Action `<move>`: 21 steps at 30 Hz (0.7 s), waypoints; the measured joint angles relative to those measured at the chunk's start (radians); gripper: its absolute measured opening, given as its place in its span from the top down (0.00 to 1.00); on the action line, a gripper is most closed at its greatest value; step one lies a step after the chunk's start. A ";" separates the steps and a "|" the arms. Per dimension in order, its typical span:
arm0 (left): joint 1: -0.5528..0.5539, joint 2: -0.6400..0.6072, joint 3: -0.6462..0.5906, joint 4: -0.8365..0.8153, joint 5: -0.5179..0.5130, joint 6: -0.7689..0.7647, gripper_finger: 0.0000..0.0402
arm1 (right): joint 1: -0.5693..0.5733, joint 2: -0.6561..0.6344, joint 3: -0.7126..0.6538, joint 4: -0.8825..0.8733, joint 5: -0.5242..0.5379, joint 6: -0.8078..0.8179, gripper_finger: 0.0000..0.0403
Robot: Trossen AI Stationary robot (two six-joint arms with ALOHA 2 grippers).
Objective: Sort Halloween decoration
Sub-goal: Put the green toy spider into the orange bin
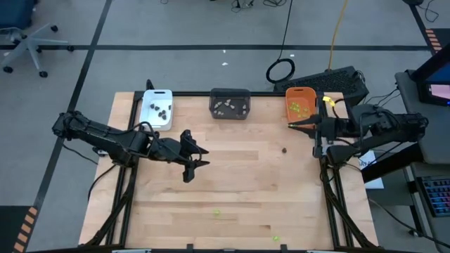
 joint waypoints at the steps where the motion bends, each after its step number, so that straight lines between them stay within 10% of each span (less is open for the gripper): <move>1: 0.000 0.000 0.000 0.005 -0.004 -0.002 0.55 | 0.000 -0.002 0.000 -0.001 0.002 0.025 1.00; 21: 0.000 0.000 0.000 0.025 -0.040 -0.077 0.55 | -0.192 -0.005 0.000 -0.362 0.448 0.621 1.00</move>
